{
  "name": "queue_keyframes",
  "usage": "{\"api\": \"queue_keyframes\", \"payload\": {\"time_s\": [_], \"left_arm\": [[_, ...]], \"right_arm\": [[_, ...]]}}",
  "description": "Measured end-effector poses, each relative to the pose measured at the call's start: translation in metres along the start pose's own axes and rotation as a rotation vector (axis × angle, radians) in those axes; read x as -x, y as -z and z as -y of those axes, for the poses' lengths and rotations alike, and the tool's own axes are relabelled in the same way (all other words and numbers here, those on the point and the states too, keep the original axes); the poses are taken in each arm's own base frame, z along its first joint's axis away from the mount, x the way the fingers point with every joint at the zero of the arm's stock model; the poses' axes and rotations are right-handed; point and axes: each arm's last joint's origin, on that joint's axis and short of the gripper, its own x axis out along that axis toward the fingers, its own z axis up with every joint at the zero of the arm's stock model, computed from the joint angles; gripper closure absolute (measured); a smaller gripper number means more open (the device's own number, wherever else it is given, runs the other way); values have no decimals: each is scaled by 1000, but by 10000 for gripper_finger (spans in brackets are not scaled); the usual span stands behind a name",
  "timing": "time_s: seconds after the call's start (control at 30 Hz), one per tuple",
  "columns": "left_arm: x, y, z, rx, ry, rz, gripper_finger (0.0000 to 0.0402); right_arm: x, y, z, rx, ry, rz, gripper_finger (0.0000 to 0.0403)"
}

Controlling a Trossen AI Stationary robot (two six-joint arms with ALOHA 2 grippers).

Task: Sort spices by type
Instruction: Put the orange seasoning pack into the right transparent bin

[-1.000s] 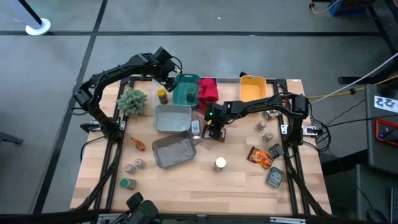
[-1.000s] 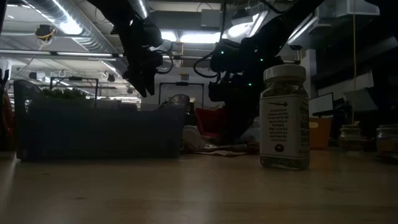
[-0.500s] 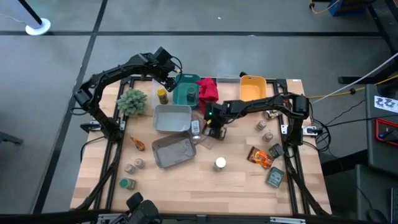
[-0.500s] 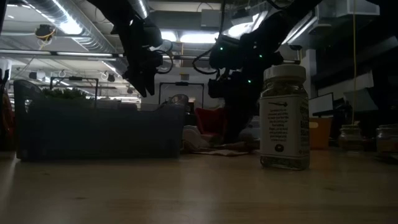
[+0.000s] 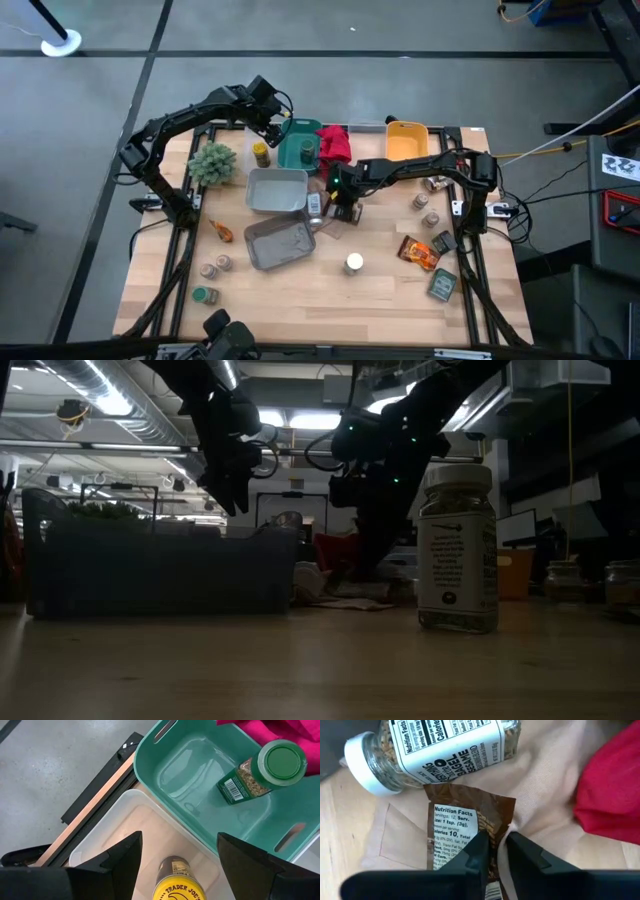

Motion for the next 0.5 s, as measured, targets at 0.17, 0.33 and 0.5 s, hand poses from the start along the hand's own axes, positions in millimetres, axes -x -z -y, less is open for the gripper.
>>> {"api": "queue_keyframes", "payload": {"time_s": [0.17, 0.33, 0.5], "left_arm": [[0, 0, 0, 0, 0, 0, 160], [0, 0, 0, 0, 0, 0, 160], [0, 0, 0, 0, 0, 0, 160]], "right_arm": [[0, 0, -1, 56, -43, 2, 287], [0, 0, -2, 70, -54, 3, 228], [0, 0, -5, 144, -53, 5, 187]]}}
